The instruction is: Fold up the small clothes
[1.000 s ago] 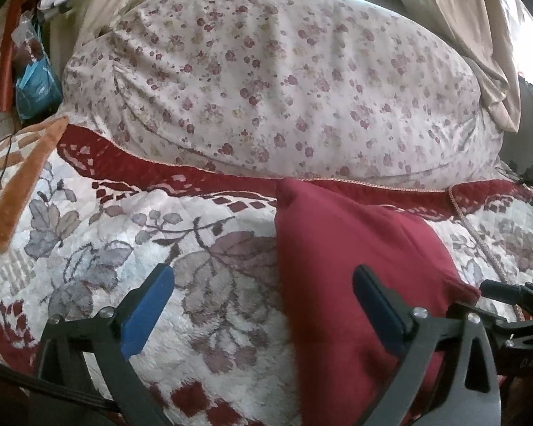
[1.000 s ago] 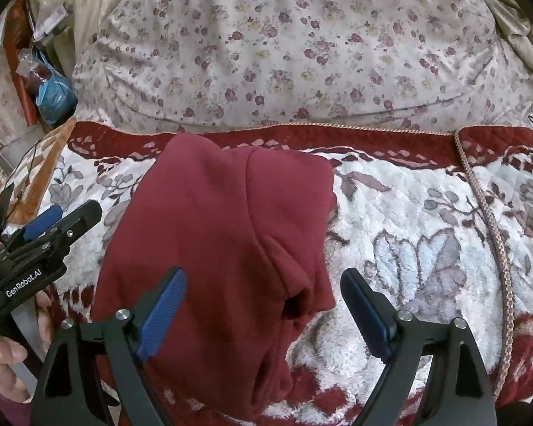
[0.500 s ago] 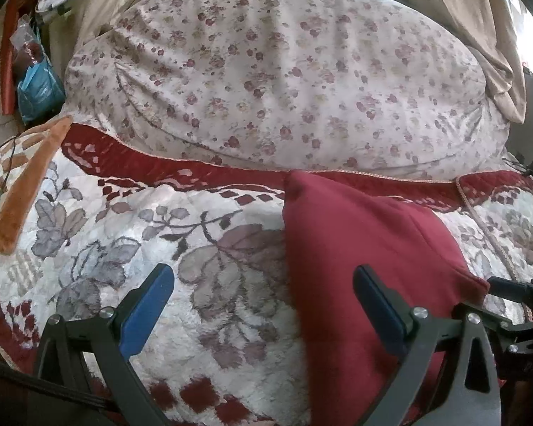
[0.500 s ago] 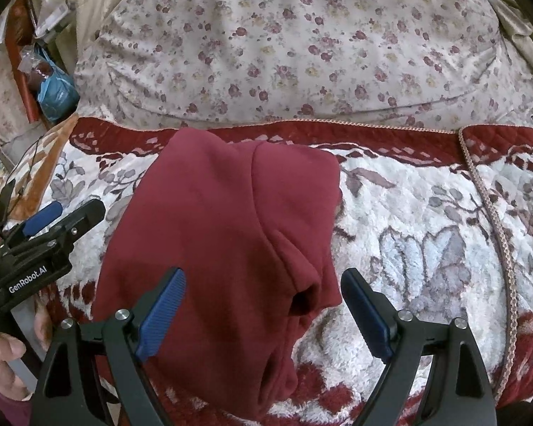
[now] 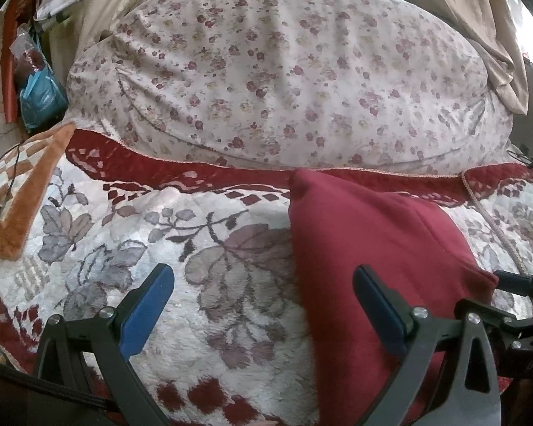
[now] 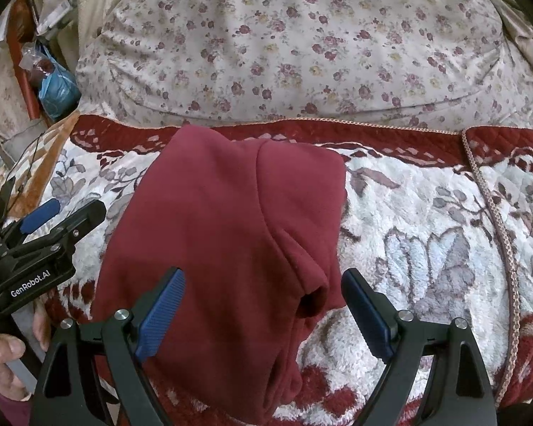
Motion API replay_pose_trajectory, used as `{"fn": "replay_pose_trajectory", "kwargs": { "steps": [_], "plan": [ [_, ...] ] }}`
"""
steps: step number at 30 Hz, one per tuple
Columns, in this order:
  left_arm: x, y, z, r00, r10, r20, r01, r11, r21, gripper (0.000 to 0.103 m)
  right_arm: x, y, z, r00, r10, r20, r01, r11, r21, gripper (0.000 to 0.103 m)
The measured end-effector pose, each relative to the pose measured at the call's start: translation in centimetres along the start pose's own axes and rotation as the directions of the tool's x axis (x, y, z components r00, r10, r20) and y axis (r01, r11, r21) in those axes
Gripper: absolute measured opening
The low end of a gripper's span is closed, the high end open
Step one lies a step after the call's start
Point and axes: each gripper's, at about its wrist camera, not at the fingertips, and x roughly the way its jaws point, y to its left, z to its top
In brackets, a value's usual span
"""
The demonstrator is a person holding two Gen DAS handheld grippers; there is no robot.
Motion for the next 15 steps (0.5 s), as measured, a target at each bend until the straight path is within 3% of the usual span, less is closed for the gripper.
{"fn": "replay_pose_trajectory", "kwargs": {
  "steps": [15],
  "plan": [
    [1.2,0.7,-0.2,0.999,-0.017,-0.042,0.016,1.0,-0.021,0.1,0.8,-0.1,0.2,1.0,-0.004,-0.013,0.004,1.0,0.009,0.093]
  ]
}}
